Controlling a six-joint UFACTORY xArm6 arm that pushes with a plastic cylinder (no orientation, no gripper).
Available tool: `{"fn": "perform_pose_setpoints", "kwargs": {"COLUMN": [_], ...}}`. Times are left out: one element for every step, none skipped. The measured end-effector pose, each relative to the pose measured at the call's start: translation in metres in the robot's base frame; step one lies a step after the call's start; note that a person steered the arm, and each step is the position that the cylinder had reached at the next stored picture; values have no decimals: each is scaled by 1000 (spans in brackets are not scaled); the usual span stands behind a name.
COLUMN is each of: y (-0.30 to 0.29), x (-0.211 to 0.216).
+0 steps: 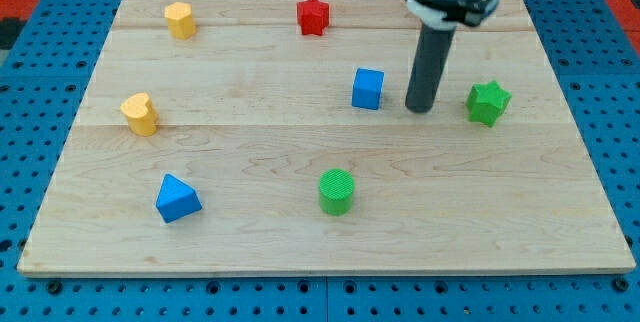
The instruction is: Move the blue cube into the blue triangle
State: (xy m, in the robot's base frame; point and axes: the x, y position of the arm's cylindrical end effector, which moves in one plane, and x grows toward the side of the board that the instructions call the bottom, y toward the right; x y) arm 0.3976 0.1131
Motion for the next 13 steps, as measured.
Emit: {"fn": "perform_pose_setpoints", "kwargs": {"y": [-17,-76,-132,-169,-167,-204,-220,-232,-243,-224,-221,-217,-216], "x": [-18,-16,14,25,4,7,33,64,89,72,13,-57,-100]}}
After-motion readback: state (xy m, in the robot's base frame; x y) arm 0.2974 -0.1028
